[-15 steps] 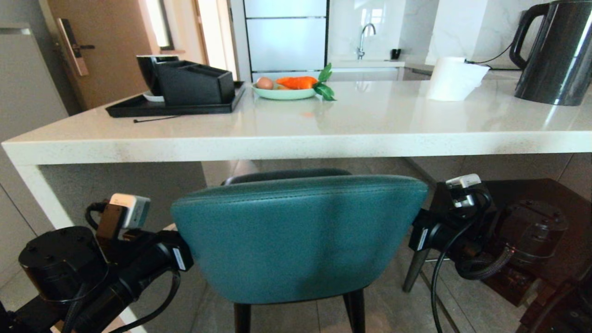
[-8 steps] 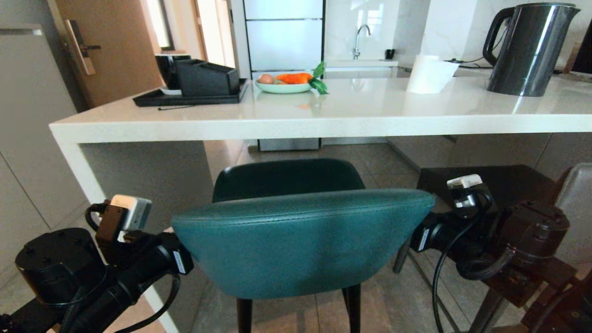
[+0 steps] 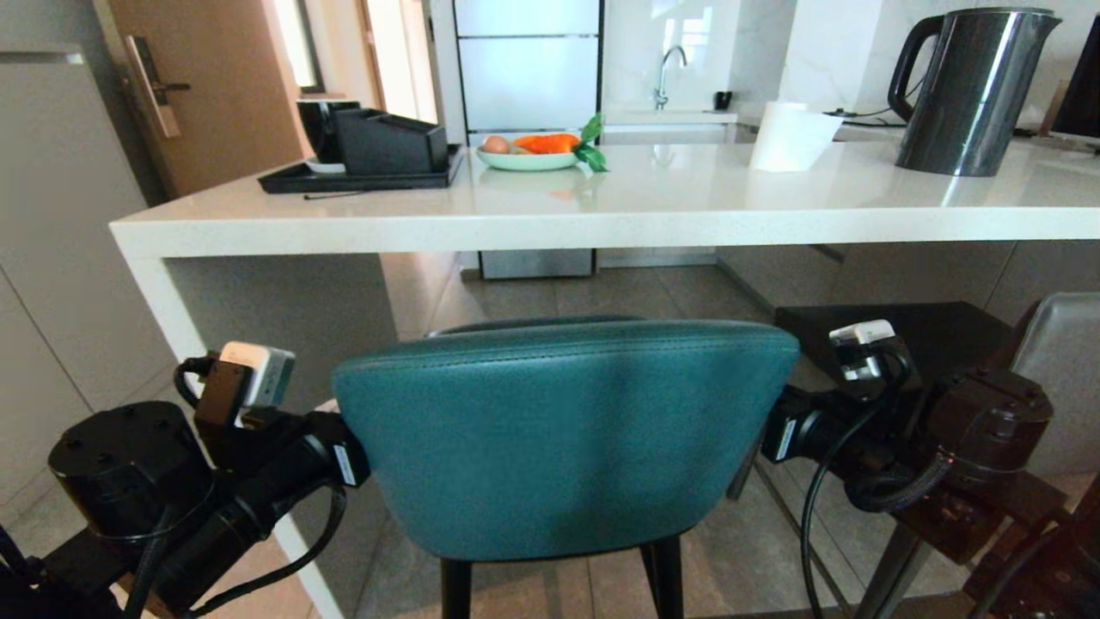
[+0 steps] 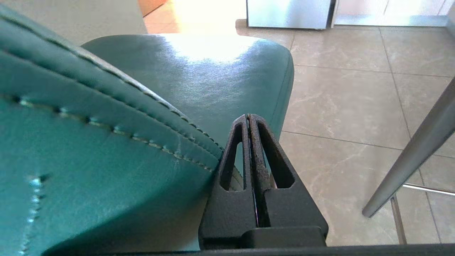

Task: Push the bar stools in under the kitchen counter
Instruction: Pull the blue chair out from under the dining table

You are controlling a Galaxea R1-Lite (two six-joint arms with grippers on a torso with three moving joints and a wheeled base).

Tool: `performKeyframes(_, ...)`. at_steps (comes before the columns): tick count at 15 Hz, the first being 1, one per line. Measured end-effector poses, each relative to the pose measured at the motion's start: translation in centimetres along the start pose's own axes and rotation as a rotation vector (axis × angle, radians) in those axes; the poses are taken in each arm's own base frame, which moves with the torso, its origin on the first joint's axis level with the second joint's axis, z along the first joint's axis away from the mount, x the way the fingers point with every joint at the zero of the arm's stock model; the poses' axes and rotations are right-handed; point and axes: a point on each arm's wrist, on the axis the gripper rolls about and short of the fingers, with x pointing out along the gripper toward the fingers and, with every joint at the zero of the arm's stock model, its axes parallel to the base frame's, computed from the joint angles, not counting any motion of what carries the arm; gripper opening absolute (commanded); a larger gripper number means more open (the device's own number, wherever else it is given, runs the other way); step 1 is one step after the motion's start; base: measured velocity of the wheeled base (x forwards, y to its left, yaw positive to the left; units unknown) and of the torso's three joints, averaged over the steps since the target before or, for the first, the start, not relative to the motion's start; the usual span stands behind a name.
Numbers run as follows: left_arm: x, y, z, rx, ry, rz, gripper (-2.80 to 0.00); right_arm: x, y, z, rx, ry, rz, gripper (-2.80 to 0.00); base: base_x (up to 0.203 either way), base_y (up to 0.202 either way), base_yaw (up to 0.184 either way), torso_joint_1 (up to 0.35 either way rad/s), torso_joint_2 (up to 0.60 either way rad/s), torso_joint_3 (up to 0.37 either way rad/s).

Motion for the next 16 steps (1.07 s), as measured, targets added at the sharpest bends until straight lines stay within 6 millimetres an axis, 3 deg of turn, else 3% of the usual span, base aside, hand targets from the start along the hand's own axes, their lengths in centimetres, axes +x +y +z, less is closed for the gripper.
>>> performKeyframes(3,-0.4,-0.2,0.8,-0.001,-0.038,-0.004,-2.8,-0.1,0.3,0.2,-0.002,-0.008,0.004,-2.8,0.0,0.0,0.0,0.0,0.0,0.0)
performKeyframes(10,-3.7,-0.8,1.6,0.001,0.001,-0.006,-2.8,-1.0,2.2,1.0,-0.005,-0.034,0.05,-2.8,0.0,0.0,0.0,0.0,0.0,0.0)
performKeyframes(16,-3.3,-1.0,1.3,-0.007,0.013,-0.021,-2.8,-3.8,3.0,0.9,-0.005,-0.017,0.073,-2.8,0.0,0.0,0.0,0.0,0.0,0.0)
